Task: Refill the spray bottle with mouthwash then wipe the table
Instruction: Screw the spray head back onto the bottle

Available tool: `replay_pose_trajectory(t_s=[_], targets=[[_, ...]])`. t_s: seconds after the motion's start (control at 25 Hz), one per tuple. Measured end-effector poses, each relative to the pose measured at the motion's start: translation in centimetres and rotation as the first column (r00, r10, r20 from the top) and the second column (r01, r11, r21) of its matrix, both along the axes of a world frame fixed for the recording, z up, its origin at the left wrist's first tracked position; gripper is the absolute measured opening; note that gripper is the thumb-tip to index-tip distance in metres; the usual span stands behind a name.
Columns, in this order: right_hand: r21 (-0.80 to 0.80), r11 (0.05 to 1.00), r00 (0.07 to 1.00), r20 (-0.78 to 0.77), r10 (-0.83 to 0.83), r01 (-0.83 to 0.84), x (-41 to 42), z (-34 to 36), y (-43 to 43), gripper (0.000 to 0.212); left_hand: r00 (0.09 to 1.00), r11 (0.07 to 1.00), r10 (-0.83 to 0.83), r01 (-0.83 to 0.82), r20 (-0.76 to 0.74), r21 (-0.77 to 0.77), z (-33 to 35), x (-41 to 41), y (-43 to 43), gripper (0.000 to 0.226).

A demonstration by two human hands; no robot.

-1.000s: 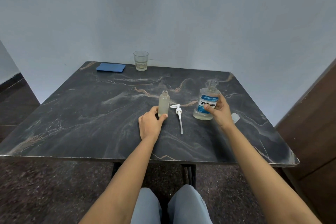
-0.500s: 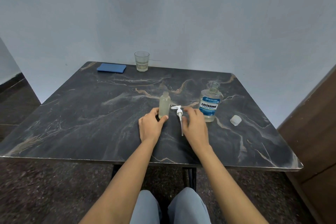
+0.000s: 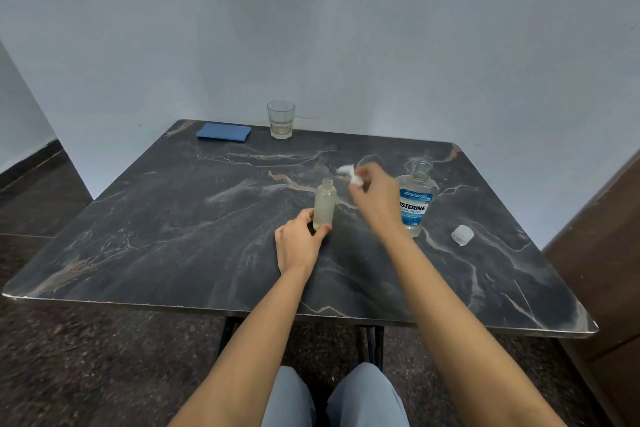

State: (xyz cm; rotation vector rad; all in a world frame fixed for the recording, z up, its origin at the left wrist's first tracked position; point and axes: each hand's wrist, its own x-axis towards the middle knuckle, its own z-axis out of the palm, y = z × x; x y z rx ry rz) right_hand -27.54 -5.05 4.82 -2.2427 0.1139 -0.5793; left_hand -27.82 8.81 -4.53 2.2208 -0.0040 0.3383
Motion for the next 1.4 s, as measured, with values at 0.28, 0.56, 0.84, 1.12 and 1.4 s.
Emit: replay_pose_trajectory(t_s=[0.28, 0.56, 0.84, 1.12, 1.4], targets=[[0.412, 0.878, 0.893, 0.449, 0.038, -0.245, -0.5, 8.0, 1.3, 0.023, 1.0, 1.0, -0.006, 0.005, -0.008, -0.024, 0.1, -0.1, 0.0, 0.034], [0.328, 0.919, 0.923, 0.376, 0.086, -0.219, 0.4, 5.4, 1.7, 0.023, 1.0, 1.0, 0.001, -0.001, -0.007, -0.007, 0.1, 0.1, 0.0, 0.036], [0.26, 0.934, 0.943, 0.286, 0.168, -0.246, 0.6, 4.5, 2.0, 0.02, 1.0, 1.0, 0.003, -0.003, -0.01, -0.002, 0.1, 0.0, -0.1, 0.036], [0.293, 0.915, 0.961, 0.076, 0.266, -0.277, 0.9, 2.0, 1.6, 0.023, 1.0, 1.0, -0.002, 0.002, 0.003, -0.001, 0.2, -0.1, 0.0, 0.036], [0.233, 0.912, 0.938, -0.006, 0.348, -0.337, 1.2, 0.3, 1.3, 0.022, 1.0, 1.0, -0.008, 0.008, -0.004, -0.018, 0.1, -0.1, -0.1, 0.035]])
